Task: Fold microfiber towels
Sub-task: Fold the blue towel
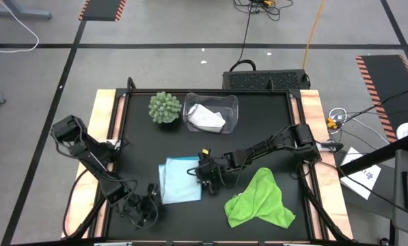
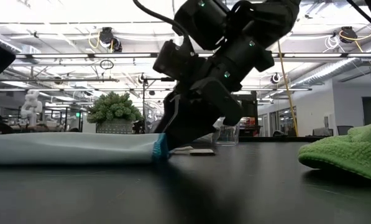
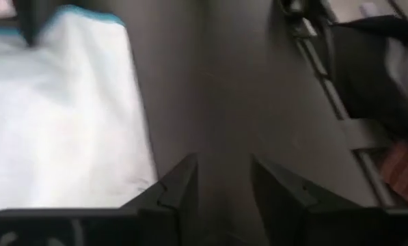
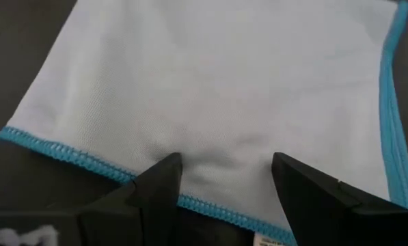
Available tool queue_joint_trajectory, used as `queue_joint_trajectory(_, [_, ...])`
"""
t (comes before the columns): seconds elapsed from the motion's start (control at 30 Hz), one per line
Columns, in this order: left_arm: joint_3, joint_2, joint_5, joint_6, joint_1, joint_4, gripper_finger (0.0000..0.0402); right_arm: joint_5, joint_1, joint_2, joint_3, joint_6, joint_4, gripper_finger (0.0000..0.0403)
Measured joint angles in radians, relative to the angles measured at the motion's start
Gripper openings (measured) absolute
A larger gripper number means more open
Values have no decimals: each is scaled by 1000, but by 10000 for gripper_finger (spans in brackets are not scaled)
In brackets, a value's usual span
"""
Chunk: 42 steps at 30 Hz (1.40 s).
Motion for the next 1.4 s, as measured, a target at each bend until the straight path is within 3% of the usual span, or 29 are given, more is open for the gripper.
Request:
queue_joint_trajectory(0.13, [0, 0, 68, -4, 9, 4, 183, 0, 11, -10, -2, -58, 16, 230])
queue_joint_trajectory(0.27, [0, 0, 62, 22, 13, -6, 222, 2, 34, -56, -4, -82, 10, 245])
queue_joint_trajectory(0.4, [0, 0, 16, 163, 7, -2, 245, 62, 88, -109, -3, -148, 24, 259])
queue_joint_trajectory(0.5, [0, 0, -14, 234, 7, -7, 250, 149, 141, -131, -3, -173, 26, 264])
queue_joint_trajectory(0.73, [3, 0, -67, 328, 4, -114, 250, 155, 195, -79, -1, -102, 94, 265])
queue_joint_trajectory(0.9, [75, 19, -101, 375, 4, -206, 250, 155, 189, -16, -1, -74, 188, 265])
queue_joint_trajectory(1.13, [211, 202, -73, 401, 17, -394, 250, 152, 160, 10, 0, -15, 197, 265])
queue_joint_trajectory(1.4, [362, 363, -283, 320, 14, -635, 250, 146, 140, 10, 0, 1, 177, 265])
